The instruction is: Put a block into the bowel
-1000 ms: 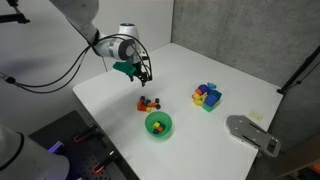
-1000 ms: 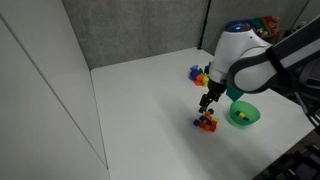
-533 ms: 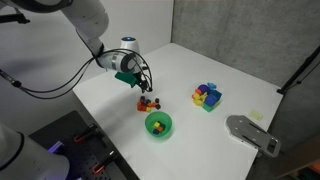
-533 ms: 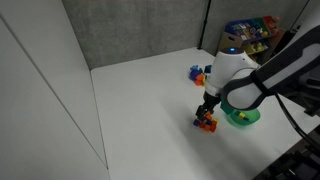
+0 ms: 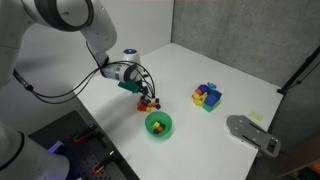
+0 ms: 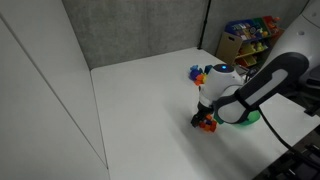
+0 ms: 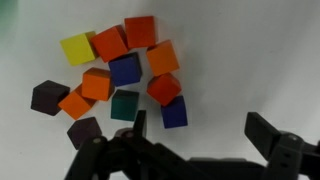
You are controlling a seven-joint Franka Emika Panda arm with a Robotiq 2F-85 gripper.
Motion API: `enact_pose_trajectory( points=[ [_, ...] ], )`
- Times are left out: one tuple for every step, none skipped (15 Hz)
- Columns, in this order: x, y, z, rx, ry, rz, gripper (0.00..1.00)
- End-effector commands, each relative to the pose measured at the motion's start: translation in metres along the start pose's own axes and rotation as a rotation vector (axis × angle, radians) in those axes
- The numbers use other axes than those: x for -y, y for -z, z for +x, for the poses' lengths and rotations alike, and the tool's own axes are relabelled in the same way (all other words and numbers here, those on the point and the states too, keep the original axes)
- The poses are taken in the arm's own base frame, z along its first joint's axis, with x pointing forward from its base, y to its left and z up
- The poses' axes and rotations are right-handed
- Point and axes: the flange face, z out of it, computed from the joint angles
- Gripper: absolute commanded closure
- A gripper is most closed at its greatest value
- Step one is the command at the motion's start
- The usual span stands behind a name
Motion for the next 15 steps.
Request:
enact_pose_trajectory(
  points=[
    [-0.003,-0.017,0.017,-0.022,0.053,0.000,0.00],
    [-0.003,-0.021,0.020,-0.026,0.065,0.004,0.00],
    [-0.003,-0.025,0.022,-0.028,0.075,0.006,0.00],
    [-0.003,-0.028,0.024,-0.028,0.081,0.008,0.00],
    [-0.003,-0.032,0.026,-0.029,0.088,0.008,0.00],
    [-0.002,-0.035,0.028,-0.029,0.092,0.010,0.00],
    [-0.002,-0.038,0.029,-0.029,0.096,0.010,0.00],
    [-0.002,-0.041,0.030,-0.024,0.098,0.011,0.00],
    [-0.002,-0.043,0.031,-0.022,0.098,0.012,0.25],
    [-0.003,-0.045,0.032,-0.020,0.097,0.015,0.28],
    [-0.003,-0.046,0.033,-0.015,0.093,0.014,0.36],
    [-0.003,-0.045,0.034,-0.012,0.089,0.013,0.44],
    [-0.004,-0.045,0.034,-0.012,0.088,0.012,0.53],
    [-0.005,-0.042,0.036,-0.014,0.085,0.010,0.60],
    [-0.007,-0.040,0.037,-0.015,0.081,0.005,0.69]
  ],
)
